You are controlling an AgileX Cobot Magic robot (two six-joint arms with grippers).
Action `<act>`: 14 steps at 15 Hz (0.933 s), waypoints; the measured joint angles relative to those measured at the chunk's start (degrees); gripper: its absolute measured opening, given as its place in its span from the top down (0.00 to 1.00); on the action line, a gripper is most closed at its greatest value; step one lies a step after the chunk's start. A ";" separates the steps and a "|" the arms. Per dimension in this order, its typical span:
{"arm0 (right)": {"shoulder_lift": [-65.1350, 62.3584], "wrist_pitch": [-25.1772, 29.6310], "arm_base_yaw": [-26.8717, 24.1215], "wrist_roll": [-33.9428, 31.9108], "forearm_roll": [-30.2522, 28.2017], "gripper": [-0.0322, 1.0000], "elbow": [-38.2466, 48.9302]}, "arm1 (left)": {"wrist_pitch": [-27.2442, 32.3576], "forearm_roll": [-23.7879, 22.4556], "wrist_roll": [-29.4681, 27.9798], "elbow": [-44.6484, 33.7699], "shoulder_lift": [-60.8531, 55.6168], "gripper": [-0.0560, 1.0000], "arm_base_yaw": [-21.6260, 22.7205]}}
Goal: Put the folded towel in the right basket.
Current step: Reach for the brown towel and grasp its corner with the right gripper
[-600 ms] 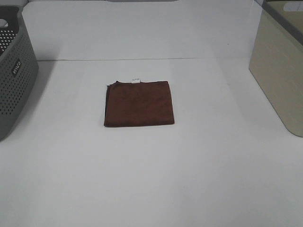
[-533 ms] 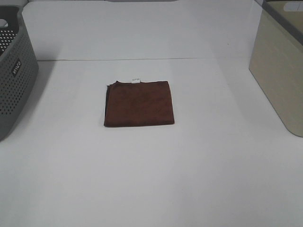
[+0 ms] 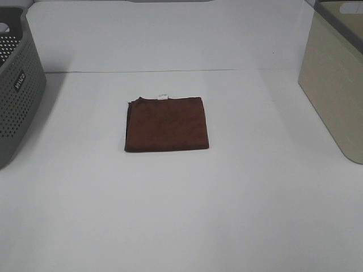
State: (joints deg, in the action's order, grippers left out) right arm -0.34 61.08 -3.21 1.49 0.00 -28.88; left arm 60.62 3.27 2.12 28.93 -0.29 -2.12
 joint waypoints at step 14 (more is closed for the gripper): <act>0.00 0.00 0.00 0.00 0.00 0.21 0.00 | 0.00 0.00 0.00 0.00 0.00 0.12 0.00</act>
State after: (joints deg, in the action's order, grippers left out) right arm -0.34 61.08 -3.21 1.49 0.00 -28.88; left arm 60.62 3.27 2.12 28.93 -0.29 -2.12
